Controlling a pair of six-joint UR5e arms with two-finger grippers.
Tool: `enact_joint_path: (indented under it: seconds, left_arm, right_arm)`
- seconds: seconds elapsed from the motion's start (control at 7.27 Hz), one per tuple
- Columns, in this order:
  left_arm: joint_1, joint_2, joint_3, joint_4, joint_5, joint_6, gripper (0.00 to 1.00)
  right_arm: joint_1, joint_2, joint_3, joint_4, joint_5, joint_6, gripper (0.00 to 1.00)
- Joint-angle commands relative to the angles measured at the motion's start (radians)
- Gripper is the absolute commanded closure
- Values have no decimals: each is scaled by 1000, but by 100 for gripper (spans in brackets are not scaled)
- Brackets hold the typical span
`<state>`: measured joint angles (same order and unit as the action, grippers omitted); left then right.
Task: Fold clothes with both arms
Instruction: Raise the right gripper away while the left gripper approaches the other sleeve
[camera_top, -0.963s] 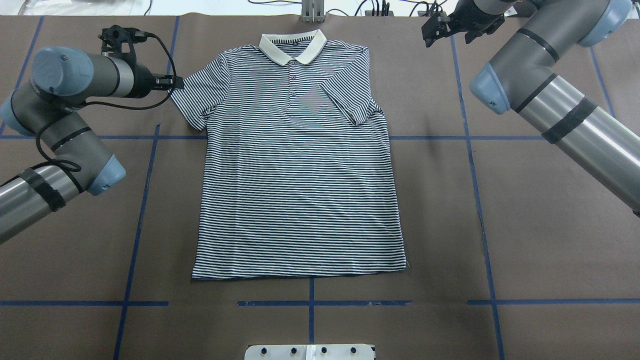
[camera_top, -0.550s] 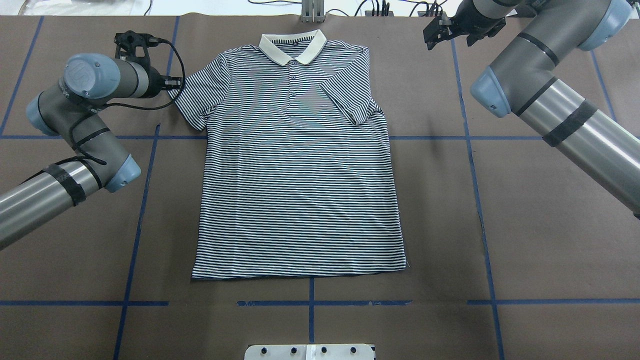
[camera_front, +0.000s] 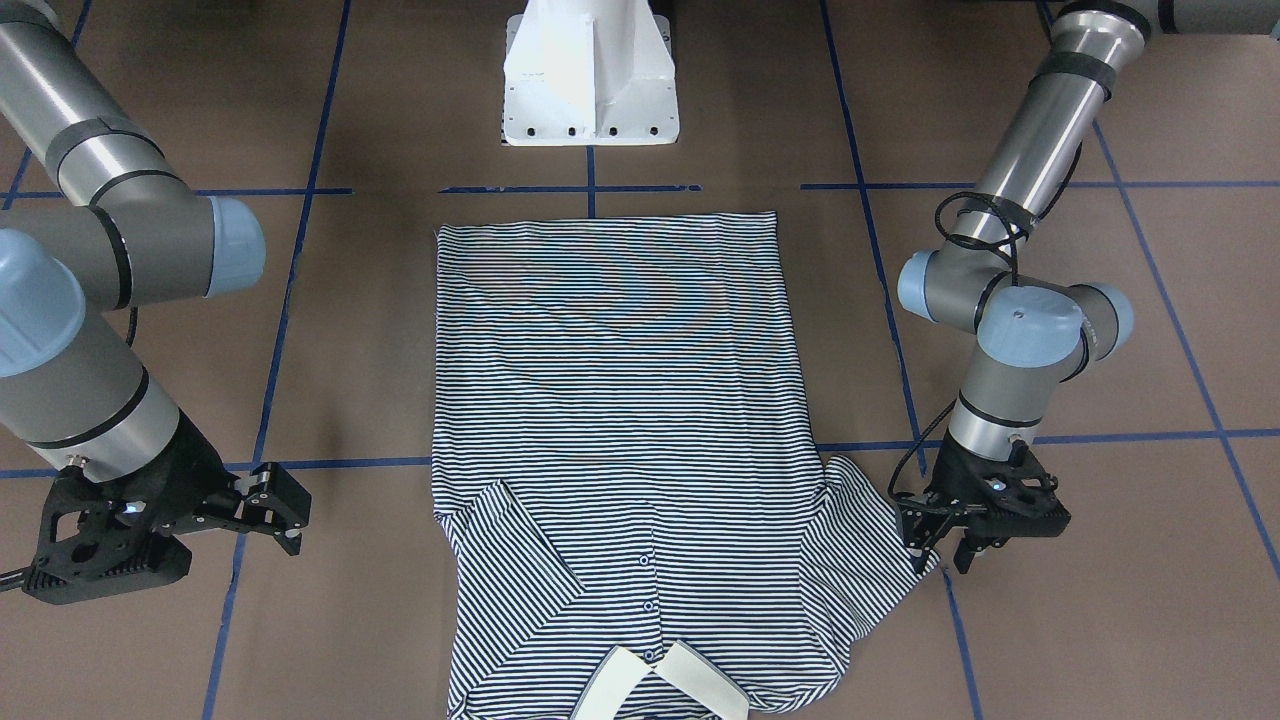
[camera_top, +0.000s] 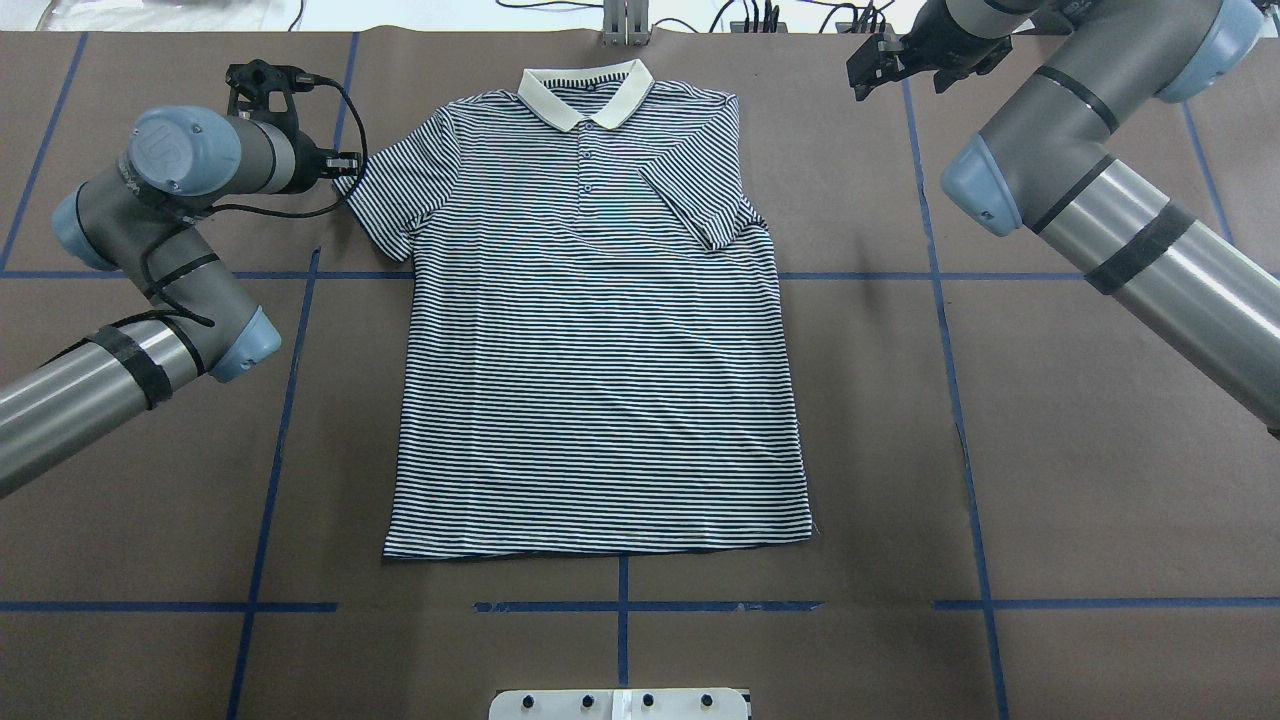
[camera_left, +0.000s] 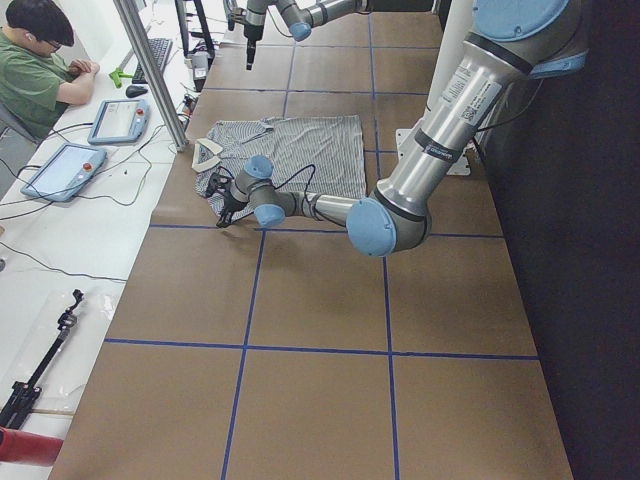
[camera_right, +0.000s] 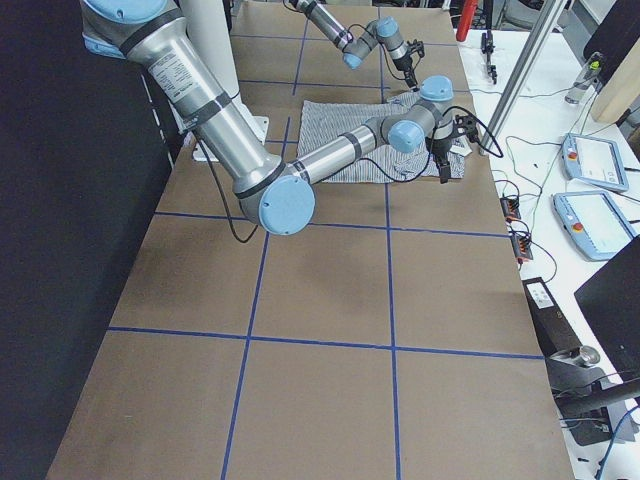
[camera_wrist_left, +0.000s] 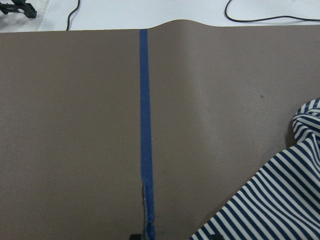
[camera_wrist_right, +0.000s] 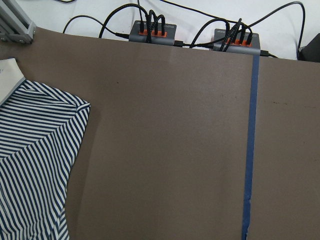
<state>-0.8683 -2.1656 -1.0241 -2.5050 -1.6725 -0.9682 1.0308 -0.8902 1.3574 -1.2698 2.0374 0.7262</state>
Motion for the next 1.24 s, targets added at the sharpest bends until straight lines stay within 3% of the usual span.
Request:
enact_joint_path:
  seconds: [0.0,0.83,0.96,1.1]
  left_arm:
    - [3,1,2,0,-1,0,47]
    - [17,4,4,0,0,0,54]
    - [15,3,2,-3,0,-1,98]
    - [15,4,2,-2,0,-1,100]
  right_arm:
    - [0,-1,0,0,-9,-1,0]
    - [-3,-3,-3,0,-11,-2,0]
    - [-5,-3,-3,0,-11,-2,0]
    - [-5,-3,-3,0,-11,-2,0]
